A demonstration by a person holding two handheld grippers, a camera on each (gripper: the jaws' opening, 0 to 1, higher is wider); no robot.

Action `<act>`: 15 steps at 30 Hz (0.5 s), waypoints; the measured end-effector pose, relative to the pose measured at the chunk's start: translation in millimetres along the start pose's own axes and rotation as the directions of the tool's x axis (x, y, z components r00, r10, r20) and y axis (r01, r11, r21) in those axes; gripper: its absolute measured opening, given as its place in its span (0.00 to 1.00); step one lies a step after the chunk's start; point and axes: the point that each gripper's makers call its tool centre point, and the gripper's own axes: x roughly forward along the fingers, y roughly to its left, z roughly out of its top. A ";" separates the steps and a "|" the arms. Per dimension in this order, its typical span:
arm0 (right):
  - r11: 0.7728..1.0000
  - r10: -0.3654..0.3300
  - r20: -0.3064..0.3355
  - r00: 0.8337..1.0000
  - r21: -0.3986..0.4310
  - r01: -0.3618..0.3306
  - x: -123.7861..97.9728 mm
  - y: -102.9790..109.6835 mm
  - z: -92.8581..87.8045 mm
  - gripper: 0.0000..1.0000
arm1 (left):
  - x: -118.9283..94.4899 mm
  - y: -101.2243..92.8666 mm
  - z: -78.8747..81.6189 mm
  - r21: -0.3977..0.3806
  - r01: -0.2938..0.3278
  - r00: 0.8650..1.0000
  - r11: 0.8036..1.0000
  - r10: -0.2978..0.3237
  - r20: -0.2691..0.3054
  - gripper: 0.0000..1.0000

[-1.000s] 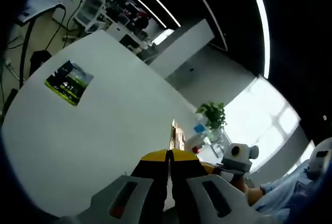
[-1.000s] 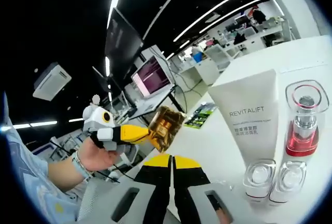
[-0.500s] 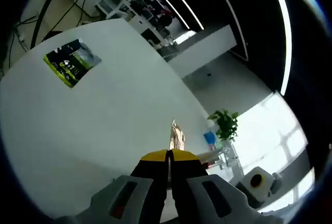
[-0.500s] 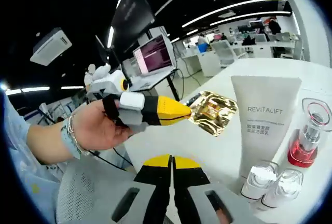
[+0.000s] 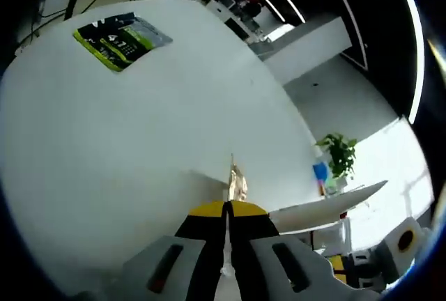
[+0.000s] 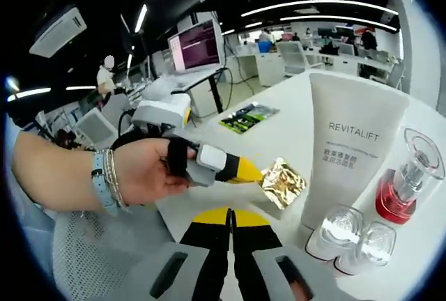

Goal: Arrange the skincare products in the storage area until every visible bottle or jar stands upright without overlapping.

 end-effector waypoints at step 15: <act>0.999 -0.011 -0.007 1.000 0.044 0.011 -2.1 -6.9 -2.1 0.00 | 5.9 10.0 -14.8 0.029 -0.050 0.998 0.998 0.051 -0.040 0.00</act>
